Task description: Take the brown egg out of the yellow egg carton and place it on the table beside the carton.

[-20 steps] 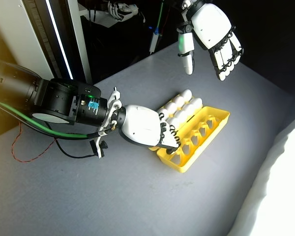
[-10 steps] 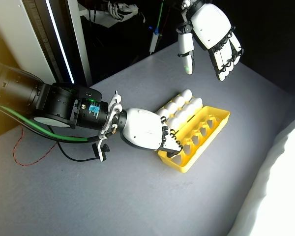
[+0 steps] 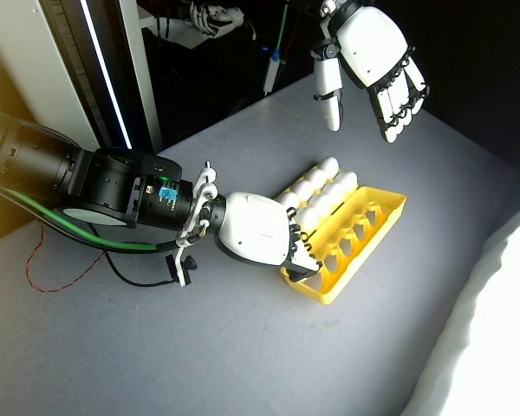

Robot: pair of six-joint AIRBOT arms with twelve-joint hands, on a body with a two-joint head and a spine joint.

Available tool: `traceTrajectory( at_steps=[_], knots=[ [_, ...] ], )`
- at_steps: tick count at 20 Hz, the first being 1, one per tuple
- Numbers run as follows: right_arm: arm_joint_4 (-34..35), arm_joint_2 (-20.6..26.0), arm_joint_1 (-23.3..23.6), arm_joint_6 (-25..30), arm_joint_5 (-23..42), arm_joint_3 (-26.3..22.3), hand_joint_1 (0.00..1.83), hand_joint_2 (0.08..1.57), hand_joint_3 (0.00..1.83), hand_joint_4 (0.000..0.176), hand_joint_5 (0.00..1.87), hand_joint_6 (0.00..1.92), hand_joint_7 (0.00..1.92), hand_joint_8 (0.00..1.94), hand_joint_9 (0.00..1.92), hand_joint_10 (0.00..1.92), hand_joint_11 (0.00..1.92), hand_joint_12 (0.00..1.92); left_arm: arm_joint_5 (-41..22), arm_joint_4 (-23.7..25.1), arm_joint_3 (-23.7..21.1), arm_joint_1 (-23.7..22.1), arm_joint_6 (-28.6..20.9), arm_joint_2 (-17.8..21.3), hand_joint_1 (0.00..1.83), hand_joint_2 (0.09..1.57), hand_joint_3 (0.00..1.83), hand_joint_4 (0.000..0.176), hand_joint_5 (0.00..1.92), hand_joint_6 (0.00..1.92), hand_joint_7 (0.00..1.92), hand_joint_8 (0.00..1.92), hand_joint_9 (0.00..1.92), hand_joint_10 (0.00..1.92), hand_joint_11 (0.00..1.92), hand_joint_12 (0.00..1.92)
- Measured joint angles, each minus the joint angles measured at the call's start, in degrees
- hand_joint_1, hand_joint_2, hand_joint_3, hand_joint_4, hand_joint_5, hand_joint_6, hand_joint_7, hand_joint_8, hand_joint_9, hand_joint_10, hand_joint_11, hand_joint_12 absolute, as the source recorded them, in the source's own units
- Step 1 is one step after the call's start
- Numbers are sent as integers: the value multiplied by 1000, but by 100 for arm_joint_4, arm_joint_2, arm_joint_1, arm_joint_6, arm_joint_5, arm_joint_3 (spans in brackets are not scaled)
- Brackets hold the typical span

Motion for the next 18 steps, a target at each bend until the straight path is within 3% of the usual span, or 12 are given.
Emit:
traceTrajectory(
  at_steps=[1,5,6,7,18],
  knots=[
    [2,0,-13,0,24,0,1359,1233,0,0,670,1374,778,1299,706,1509,501,1678,0,0,0,0,-2,0,118,1270,0,0,409,4,438,5,397,4,12,749],
    [0,0,-15,-24,22,0,1343,1209,0,0,740,1327,804,1224,747,1467,562,1578,0,0,0,0,-4,0,116,1272,1,0,417,4,443,4,407,5,15,753],
    [0,0,-15,-24,24,0,1351,1192,0,0,765,1262,849,1170,786,1438,624,1589,0,0,0,0,-7,0,103,1276,3,0,407,0,434,0,396,1,4,748],
    [-2,0,-15,-24,26,0,1340,1213,6,0,714,1336,805,1240,739,1500,569,1623,0,0,0,0,-4,0,116,1281,3,0,385,0,411,0,373,0,0,717],
    [7,0,101,-140,-63,24,1342,1213,0,0,725,1319,805,1235,735,1491,536,1587,0,-2,0,0,-11,0,104,1280,1,0,438,6,470,5,432,6,32,778]
  ],
)
